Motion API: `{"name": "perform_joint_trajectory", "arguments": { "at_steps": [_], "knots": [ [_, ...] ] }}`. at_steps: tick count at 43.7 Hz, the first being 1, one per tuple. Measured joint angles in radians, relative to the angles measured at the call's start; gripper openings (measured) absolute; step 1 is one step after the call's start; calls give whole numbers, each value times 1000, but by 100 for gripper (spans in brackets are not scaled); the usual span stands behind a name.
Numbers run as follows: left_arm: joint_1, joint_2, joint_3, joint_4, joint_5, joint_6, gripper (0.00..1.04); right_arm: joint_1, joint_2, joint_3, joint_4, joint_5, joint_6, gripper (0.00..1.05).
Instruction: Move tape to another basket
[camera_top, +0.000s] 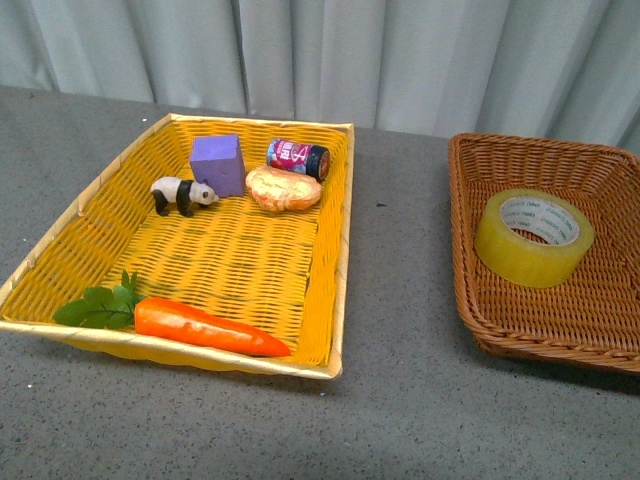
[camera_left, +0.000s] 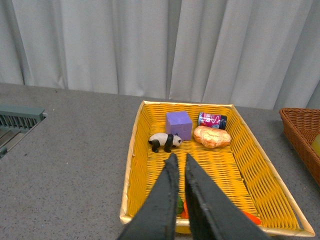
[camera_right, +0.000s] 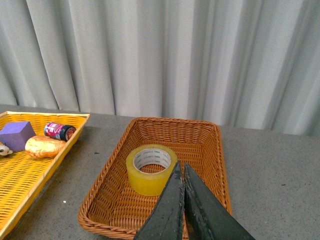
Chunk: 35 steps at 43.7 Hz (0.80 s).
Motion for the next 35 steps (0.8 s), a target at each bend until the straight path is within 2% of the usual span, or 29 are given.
{"name": "perform_joint_trajectory", "arguments": {
  "at_steps": [2,19,21,24,35],
  "knots": [
    [0,0,0,0,0,0,17,0,0,0,0,0,0,8],
    [0,0,0,0,0,0,99,0,-1,0,0,0,0,92],
    [0,-1,0,0,0,2,99,0,-1,0,0,0,1,98],
    [0,-1,0,0,0,2,98,0,-1,0,0,0,0,95],
    [0,-1,0,0,0,2,98,0,-1,0,0,0,0,96]
  ]
}}
